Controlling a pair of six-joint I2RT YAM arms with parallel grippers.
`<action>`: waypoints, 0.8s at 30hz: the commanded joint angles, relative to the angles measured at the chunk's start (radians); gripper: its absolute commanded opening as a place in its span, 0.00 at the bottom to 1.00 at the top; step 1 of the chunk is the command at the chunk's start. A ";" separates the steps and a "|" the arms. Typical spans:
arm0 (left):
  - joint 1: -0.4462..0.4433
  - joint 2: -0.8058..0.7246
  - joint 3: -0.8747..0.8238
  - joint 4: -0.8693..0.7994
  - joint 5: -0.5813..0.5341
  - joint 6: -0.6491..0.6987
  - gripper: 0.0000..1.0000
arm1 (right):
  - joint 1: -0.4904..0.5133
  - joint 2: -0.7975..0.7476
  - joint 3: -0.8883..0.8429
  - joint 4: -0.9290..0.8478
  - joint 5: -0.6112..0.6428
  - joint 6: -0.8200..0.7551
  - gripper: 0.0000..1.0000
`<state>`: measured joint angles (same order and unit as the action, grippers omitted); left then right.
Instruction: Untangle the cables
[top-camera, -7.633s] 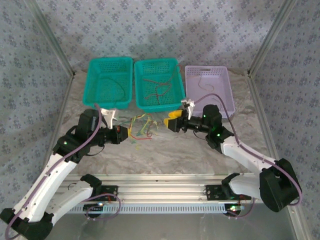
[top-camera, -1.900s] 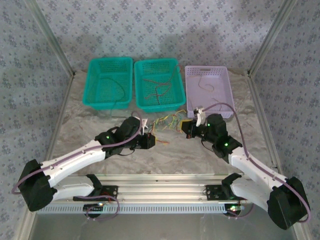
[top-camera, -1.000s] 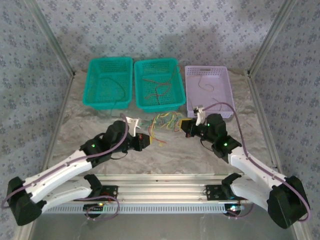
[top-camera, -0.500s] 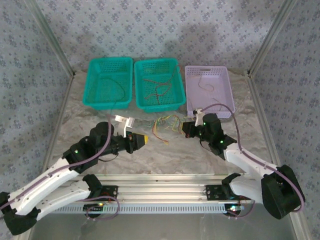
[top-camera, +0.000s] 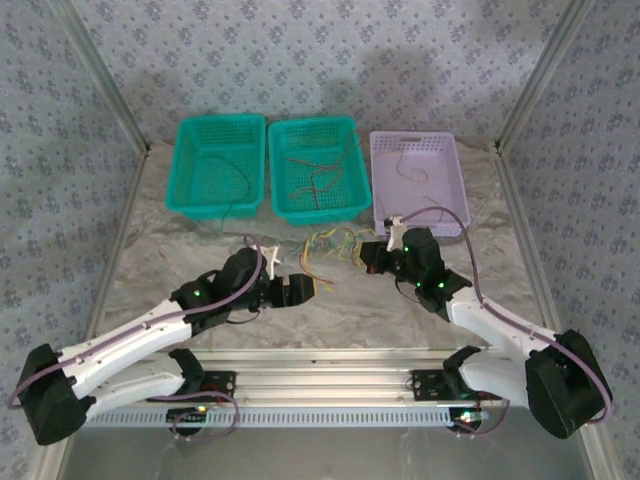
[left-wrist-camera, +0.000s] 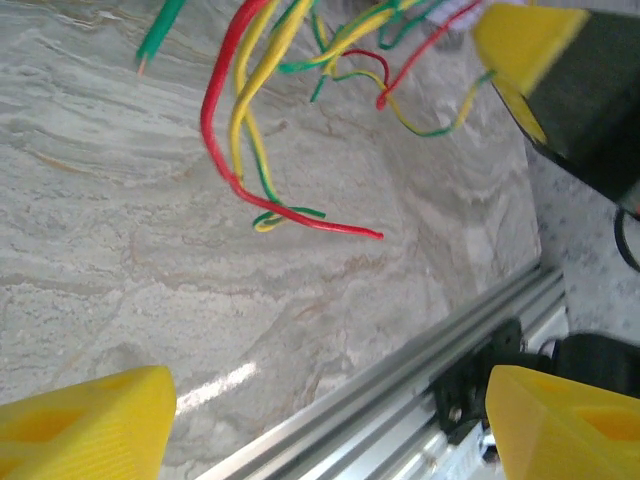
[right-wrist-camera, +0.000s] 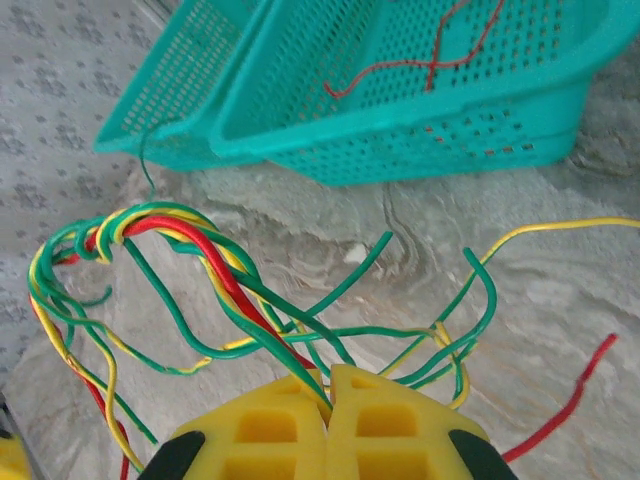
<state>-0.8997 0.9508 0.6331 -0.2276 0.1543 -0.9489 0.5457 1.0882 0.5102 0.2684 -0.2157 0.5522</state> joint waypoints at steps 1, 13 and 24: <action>-0.017 0.031 -0.014 0.138 -0.089 -0.134 0.80 | 0.028 -0.016 0.008 0.101 0.052 0.040 0.00; -0.053 0.097 -0.022 0.215 -0.232 -0.272 0.66 | 0.089 0.008 0.014 0.133 0.093 0.025 0.00; -0.053 0.143 -0.013 0.223 -0.206 -0.278 0.42 | 0.110 0.012 0.017 0.134 0.114 0.003 0.00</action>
<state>-0.9451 1.0786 0.6029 -0.0368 -0.0502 -1.2110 0.6449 1.1007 0.5102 0.3603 -0.1261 0.5686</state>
